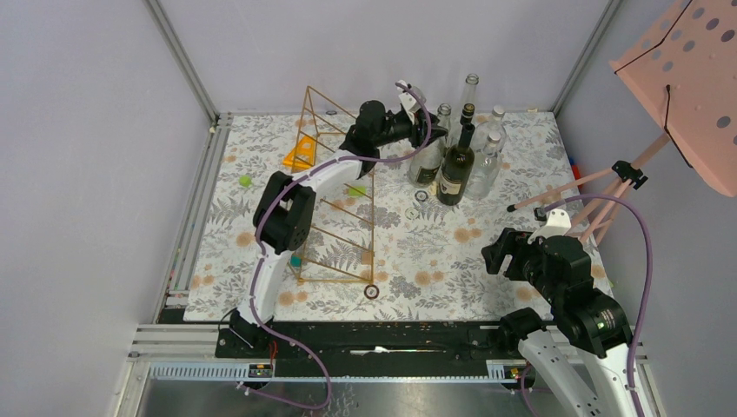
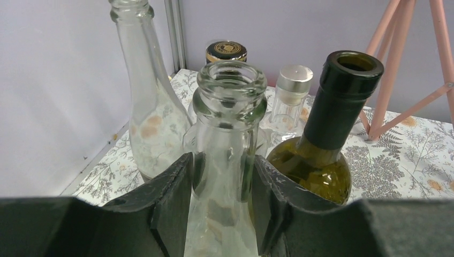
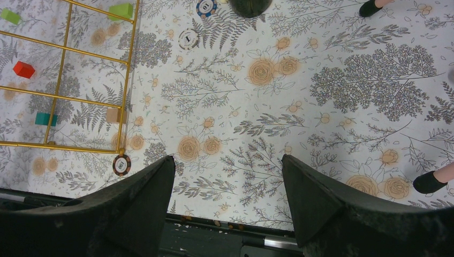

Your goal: Take the wine bottle off the wine rack

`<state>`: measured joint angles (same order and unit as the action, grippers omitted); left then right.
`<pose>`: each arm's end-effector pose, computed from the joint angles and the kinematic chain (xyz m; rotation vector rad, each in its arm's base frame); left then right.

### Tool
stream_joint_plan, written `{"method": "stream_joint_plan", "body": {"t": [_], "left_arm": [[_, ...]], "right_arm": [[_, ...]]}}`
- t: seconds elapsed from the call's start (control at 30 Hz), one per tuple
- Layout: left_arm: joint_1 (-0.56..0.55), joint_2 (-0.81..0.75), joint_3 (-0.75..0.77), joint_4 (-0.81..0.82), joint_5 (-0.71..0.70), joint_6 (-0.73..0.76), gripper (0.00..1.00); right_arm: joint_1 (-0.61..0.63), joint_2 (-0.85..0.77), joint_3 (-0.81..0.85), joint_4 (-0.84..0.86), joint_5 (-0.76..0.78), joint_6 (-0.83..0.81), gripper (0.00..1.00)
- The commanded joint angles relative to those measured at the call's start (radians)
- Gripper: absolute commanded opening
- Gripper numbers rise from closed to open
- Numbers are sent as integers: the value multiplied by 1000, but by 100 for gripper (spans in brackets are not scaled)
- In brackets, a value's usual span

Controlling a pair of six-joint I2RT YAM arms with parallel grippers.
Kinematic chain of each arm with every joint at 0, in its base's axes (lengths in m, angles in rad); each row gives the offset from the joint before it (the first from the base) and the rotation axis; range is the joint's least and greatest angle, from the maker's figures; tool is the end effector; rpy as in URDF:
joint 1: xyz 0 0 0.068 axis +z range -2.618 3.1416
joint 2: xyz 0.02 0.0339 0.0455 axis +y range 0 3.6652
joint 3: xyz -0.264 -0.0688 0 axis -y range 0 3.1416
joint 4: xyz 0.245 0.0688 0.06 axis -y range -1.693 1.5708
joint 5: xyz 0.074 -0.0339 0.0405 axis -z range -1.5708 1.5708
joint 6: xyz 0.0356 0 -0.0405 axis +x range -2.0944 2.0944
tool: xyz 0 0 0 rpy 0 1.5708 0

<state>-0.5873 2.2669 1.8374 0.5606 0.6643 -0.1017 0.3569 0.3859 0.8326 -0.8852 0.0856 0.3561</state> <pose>0.4358 -0.3165 0.2819 0.9004 1.2676 -1.0271 0.0662 0.0215 0.3263 0.0543 2.0262 0.3681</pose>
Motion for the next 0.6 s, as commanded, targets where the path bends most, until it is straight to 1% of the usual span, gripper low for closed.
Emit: {"method": "stream_joint_plan", "body": {"t": [0.0, 0.1, 0.3, 0.43, 0.57], "left_arm": [[-36, 31, 98, 68, 6, -11, 2], [-38, 58, 132, 62, -36, -5, 2], [-36, 76, 135, 93, -258, 34, 1], [-30, 75, 144, 110, -338, 43, 0], [-22, 56, 143, 120, -387, 74, 0]], "right_arm": [[1, 1, 4, 14, -8, 7, 80], [1, 1, 5, 14, -9, 7, 81], [1, 15, 12, 13, -18, 3, 80], [1, 16, 15, 14, -17, 1, 81], [1, 13, 14, 12, -15, 3, 80]]}}
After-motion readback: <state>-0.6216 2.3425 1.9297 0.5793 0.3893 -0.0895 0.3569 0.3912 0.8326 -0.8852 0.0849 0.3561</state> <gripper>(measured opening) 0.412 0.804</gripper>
